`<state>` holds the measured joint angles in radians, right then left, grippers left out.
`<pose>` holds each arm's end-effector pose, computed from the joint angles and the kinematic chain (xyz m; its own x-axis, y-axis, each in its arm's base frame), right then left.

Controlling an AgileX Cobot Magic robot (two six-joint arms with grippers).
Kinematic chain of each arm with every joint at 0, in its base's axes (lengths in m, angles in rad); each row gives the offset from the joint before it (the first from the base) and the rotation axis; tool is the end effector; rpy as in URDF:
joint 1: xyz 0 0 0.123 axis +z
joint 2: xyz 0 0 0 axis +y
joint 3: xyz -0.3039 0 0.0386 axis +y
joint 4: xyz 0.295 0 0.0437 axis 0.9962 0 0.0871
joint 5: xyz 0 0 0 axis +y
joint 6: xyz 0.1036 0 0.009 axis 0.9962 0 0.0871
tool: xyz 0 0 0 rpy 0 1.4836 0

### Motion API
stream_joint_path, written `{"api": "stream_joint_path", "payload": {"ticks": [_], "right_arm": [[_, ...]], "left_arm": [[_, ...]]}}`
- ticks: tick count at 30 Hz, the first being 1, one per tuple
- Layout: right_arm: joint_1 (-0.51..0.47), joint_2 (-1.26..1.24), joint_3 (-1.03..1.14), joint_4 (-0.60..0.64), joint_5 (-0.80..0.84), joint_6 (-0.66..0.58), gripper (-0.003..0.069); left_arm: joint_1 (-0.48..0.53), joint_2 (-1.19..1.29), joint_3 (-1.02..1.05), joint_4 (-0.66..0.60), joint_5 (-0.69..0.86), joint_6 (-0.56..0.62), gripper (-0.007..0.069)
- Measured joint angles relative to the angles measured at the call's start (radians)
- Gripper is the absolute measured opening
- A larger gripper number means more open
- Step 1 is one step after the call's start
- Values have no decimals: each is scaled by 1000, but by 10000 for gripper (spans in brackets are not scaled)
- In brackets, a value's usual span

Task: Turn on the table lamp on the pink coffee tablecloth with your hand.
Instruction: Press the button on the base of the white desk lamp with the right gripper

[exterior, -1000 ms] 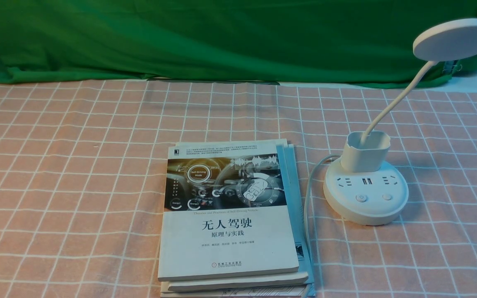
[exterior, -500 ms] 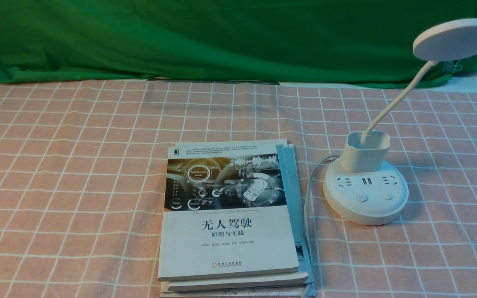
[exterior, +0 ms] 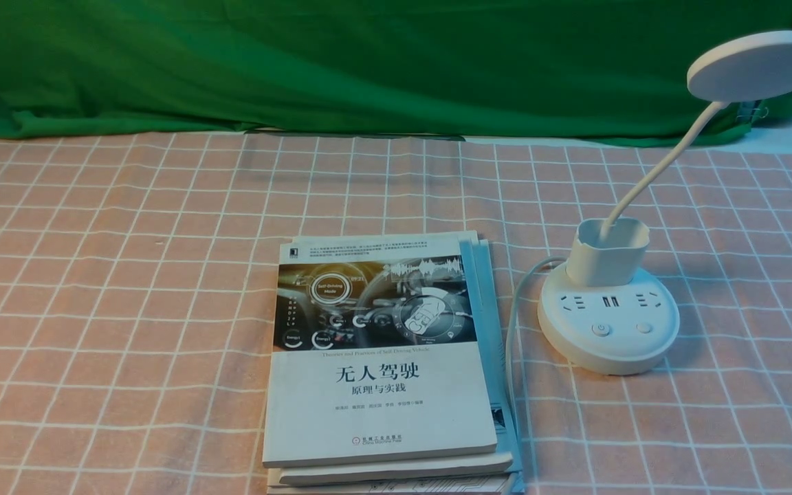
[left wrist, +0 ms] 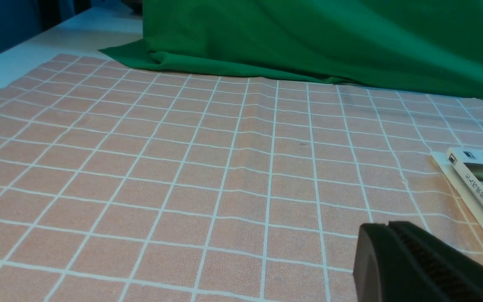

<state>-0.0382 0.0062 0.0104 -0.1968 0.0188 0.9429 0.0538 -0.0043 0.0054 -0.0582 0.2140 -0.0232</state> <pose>0.0958 -0.0041 0.2076 0.0667 0.6767 -0.7332 -0.0046 0.7350 0.6780 0.0940 0.0038 0.1904 -0.1233 -0.0867 -0.9886 -0.0516 0.9954 -0.0809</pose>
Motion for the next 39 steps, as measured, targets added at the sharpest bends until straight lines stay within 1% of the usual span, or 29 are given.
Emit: {"api": "stream_joint_path", "payload": {"ticks": [2,5,6,7,8,9,11,12,13,14,15,16,17,19,21,22,23,27,31,35,39], "right_arm": [[0,19,-10,-1,-19,-24,221],[3,122,-99,-1,25,-142,141],[11,190,-158,-2,53,-239,89],[17,220,-191,-2,71,-284,69],[30,273,-250,-3,104,-360,44],[42,306,-301,-3,138,-405,36],[80,410,-432,-3,243,-555,29],[89,441,-457,-3,269,-583,29],[133,533,-555,2,393,-695,28],[160,574,-611,13,468,-751,27],[188,624,-661,32,526,-792,27],[188,634,-670,37,540,-813,28],[228,691,-718,65,637,-869,28],[290,790,-778,113,746,-943,28],[341,879,-802,133,808,-988,28],[346,879,-803,135,811,-988,28],[372,941,-807,141,828,-999,28],[387,1061,-809,148,820,-1011,28],[387,1219,-820,155,740,-1017,28],[387,1358,-865,157,699,-1022,28],[387,1519,-967,159,619,-1040,28]], "left_arm": [[0,0,0,0,-1,0,21],[0,0,0,0,-1,0,21],[0,0,0,0,-1,0,21],[0,0,0,0,-1,0,21],[0,0,0,0,-1,0,21],[0,0,0,0,-1,0,21],[0,0,0,0,-1,0,21],[0,0,0,0,-1,0,21],[0,0,0,0,-1,0,21],[0,0,0,0,-1,0,21],[0,0,0,0,-1,0,21],[0,0,0,0,-1,0,21],[0,0,0,0,-1,0,21],[0,0,0,0,-1,0,21],[0,0,0,0,-1,0,21],[0,0,0,0,-1,0,21],[0,0,0,0,-1,0,21],[0,0,0,0,-1,0,21],[0,0,0,0,-1,0,21],[0,0,0,0,-1,0,21],[0,0,0,0,-1,0,21]]}}
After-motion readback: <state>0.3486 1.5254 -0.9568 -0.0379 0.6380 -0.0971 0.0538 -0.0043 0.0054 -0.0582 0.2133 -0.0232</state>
